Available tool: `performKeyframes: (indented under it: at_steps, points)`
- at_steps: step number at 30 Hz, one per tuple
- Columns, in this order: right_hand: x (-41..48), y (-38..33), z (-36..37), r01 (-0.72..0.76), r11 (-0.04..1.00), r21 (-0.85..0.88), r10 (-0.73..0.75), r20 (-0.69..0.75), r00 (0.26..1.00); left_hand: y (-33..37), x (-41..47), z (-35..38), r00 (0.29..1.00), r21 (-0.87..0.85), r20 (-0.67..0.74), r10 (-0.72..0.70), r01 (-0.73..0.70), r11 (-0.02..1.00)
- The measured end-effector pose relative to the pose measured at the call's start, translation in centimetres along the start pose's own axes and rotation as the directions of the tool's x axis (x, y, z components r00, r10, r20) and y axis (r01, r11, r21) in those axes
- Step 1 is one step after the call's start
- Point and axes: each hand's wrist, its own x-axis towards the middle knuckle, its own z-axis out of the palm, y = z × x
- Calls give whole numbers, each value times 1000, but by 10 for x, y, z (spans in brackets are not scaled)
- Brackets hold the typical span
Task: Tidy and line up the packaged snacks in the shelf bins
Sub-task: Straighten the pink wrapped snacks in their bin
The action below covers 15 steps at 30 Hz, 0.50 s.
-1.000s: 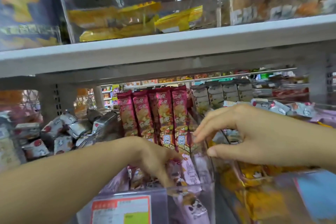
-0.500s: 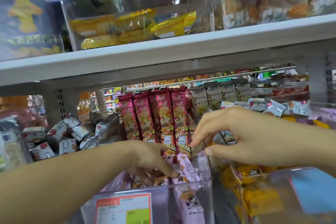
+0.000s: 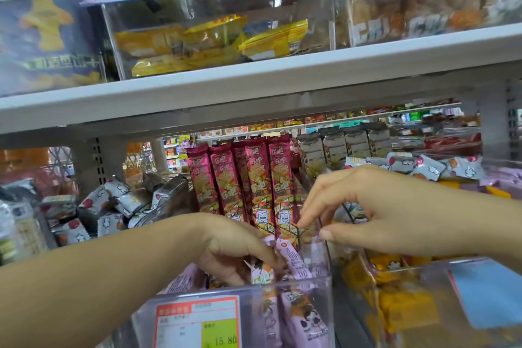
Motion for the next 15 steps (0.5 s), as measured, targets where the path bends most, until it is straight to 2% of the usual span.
performKeyframes:
  at_steps: [3, 7, 11, 15]
  points:
    - [-1, 1, 3, -5, 1000, -2, 5, 3, 1000, 2, -1, 1, 999, 34, 1, 38, -38, 999]
    - [0, 5, 12, 15, 999, 44, -9, -135, 991, 5, 0, 4, 996, 157, -75, 55, -43, 987]
    - [0, -2, 7, 26, 999, 26, -23, -115, 993, -2, 4, 3, 997, 130, -78, 28, -18, 991]
    - [1, -1, 8, 30, 1000, 3, -30, -76, 997, 0, -2, 5, 998, 31, 11, 56, -57, 998]
